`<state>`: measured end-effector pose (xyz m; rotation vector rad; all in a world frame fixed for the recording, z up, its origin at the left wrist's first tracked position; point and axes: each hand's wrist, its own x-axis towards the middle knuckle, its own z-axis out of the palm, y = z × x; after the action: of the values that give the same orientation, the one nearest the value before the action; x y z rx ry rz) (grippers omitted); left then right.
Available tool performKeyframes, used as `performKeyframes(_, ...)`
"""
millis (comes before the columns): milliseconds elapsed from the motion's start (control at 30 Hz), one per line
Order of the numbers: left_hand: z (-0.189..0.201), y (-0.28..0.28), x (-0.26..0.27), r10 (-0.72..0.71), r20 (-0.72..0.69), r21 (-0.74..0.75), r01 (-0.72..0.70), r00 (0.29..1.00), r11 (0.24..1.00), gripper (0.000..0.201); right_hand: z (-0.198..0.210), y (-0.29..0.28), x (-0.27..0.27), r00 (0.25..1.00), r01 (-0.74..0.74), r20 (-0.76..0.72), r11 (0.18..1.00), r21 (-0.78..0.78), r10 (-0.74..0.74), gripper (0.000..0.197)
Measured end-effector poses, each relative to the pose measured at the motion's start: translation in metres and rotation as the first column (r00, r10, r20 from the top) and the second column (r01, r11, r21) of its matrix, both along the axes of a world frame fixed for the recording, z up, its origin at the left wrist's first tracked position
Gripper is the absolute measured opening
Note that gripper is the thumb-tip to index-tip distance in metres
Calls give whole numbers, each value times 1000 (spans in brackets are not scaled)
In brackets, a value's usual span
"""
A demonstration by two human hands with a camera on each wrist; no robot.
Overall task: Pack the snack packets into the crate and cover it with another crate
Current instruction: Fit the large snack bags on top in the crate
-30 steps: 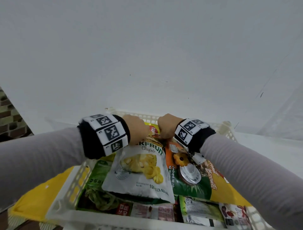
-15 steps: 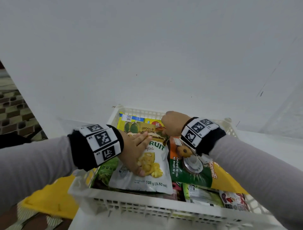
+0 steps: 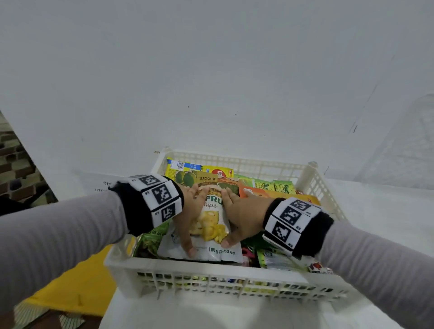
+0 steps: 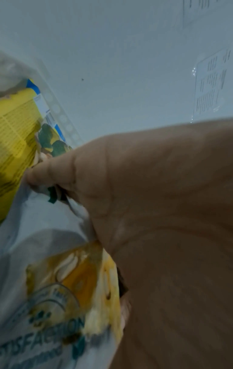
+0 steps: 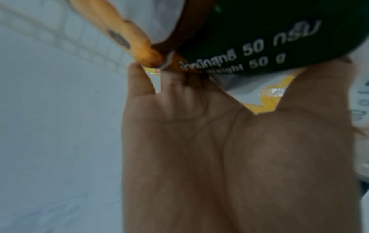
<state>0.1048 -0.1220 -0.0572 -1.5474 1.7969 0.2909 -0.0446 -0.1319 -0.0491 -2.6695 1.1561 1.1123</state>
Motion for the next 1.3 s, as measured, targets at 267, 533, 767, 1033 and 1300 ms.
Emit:
performKeyframes(267, -11, -1, 5, 14, 43, -53, -12, 999, 999, 158, -4, 9, -3, 991, 32, -131, 999, -12, -33, 93)
performKeyframes(533, -4, 3, 1, 44, 139, -13, -42, 989, 999, 124, -2, 4, 8, 997, 0, -78, 999, -32, -3, 82)
performKeyframes(767, 3, -3, -2, -49, -156, -125, 30, 986, 992, 114, 9, -17, 12, 941, 53, 335, 999, 5, -52, 106)
performKeyframes(1033, -35, -22, 7, -96, -96, -156, 80, 991, 985, 135, -6, -14, 23, 1000, 26, 13, 1000, -10, -26, 106)
performKeyframes(1300, 4, -27, -11, -77, 54, -8, 78, 996, 997, 129, 19, -31, 6, 881, 67, 446, 973, 219, -161, 65)
